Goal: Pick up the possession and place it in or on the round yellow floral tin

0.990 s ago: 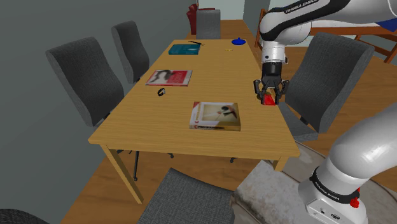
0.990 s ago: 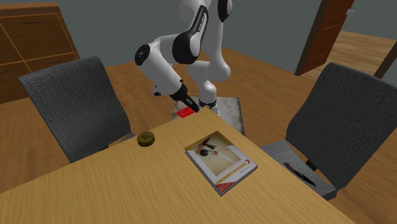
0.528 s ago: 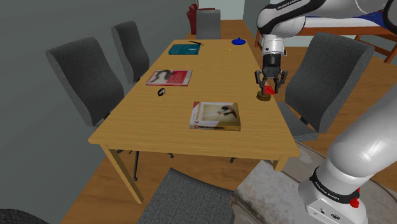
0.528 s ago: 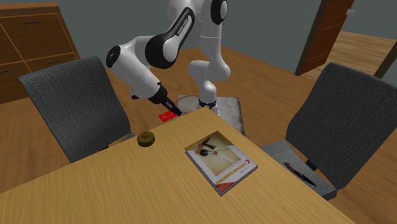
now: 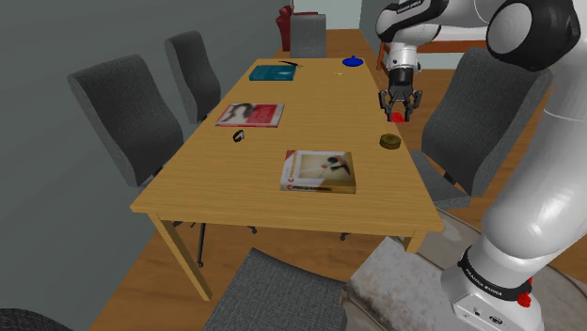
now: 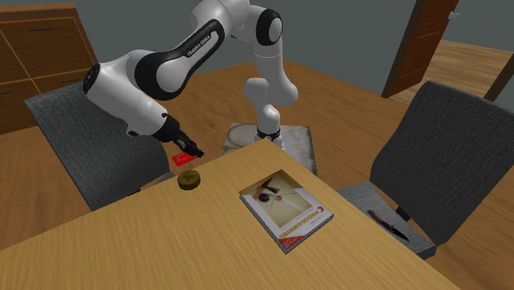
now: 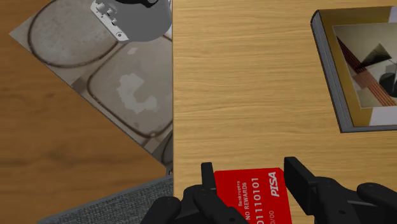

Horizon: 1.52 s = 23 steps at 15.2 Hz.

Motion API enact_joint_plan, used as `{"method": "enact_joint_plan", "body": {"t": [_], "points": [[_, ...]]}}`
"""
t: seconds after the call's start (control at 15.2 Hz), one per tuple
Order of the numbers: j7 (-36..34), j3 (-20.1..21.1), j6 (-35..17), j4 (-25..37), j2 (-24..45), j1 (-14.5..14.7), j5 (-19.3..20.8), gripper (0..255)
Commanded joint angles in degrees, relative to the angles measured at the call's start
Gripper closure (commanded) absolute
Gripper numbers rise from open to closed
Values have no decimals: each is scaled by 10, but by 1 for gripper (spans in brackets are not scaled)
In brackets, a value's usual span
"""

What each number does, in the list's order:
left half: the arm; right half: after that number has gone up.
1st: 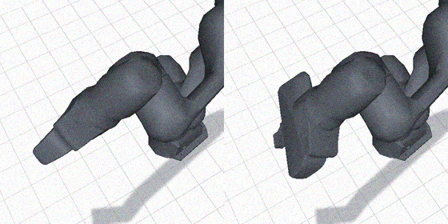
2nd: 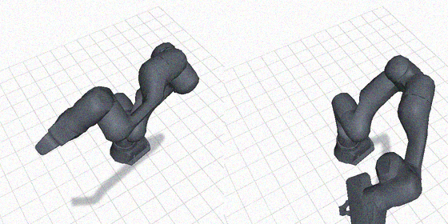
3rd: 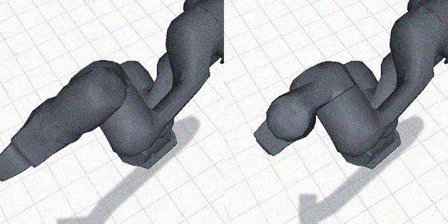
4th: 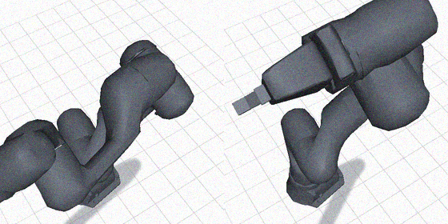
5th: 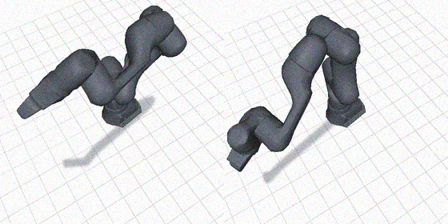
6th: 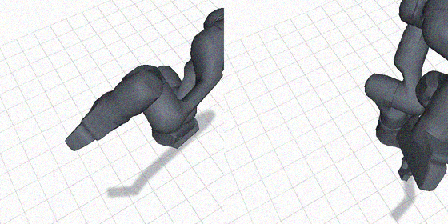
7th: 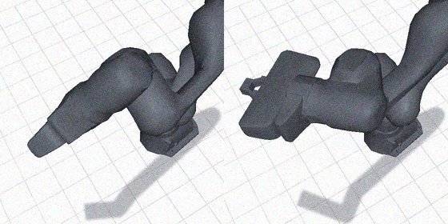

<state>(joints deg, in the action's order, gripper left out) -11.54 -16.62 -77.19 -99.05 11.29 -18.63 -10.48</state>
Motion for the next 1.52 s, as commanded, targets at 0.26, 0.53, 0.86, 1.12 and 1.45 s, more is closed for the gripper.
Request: {"method": "enact_joint_plan", "body": {"t": [0.26, 0.53, 0.86, 1.12, 1.45], "points": [[12, -2, -22, 1, 25, -5, -2, 255], [17, -1, -50, -20, 33, -5, -4, 255], [24, 0, -84, -42, 46, -5, -7, 255], [25, 0, -92, -47, 50, -5, -8, 255], [25, 0, -92, -47, 50, -5, -8, 255]]}}
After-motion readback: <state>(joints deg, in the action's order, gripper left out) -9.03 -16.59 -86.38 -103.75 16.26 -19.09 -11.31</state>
